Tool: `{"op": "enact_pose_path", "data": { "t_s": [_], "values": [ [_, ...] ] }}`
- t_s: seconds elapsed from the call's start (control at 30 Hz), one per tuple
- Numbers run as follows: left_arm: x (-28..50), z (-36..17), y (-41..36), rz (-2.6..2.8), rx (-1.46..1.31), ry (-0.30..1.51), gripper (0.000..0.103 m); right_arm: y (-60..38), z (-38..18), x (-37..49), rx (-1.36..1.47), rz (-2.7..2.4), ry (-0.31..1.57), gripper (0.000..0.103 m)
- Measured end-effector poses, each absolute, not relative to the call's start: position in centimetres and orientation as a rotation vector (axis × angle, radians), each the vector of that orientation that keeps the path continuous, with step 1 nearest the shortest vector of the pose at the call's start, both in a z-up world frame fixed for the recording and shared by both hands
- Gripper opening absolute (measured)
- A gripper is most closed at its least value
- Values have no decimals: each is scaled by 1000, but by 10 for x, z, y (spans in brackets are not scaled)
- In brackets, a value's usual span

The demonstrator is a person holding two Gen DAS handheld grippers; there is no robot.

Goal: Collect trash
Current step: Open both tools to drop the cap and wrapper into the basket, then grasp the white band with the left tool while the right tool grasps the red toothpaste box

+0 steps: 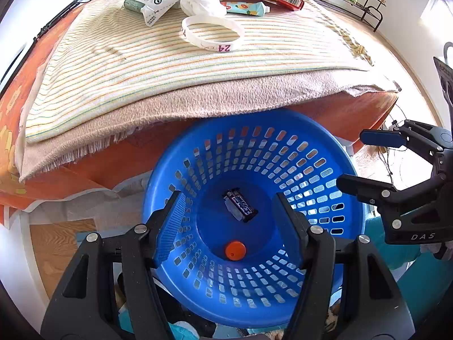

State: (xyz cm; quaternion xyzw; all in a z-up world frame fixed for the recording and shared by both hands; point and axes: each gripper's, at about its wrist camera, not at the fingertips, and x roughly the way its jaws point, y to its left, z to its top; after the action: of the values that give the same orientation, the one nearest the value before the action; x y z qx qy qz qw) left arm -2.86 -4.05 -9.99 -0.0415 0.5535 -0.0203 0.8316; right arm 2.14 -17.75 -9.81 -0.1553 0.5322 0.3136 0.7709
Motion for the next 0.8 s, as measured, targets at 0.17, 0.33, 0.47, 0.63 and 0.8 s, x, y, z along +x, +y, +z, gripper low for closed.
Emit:
{"op": "enact_pose_path", "data": {
  "t_s": [0.17, 0.33, 0.47, 0.63, 0.8],
  "values": [
    [-18, -84, -33, -24, -105, 1146, 65, -178, -83, 24, -316, 696, 1123, 74],
    [-1, -67, -21, 0, -130, 1115, 65, -184, -56, 38, -244, 732, 1036, 74],
    [15, -53, -17, 10, -112, 1092, 65, -189, -35, 53, -215, 739, 970, 74],
    [39, -41, -12, 16, -101, 1066, 65, -193, -12, 83, -222, 729, 919, 74],
    [65, -39, -6, 14, -131, 1069, 65, -188, -2, 121, -219, 727, 911, 74]
  ]
}}
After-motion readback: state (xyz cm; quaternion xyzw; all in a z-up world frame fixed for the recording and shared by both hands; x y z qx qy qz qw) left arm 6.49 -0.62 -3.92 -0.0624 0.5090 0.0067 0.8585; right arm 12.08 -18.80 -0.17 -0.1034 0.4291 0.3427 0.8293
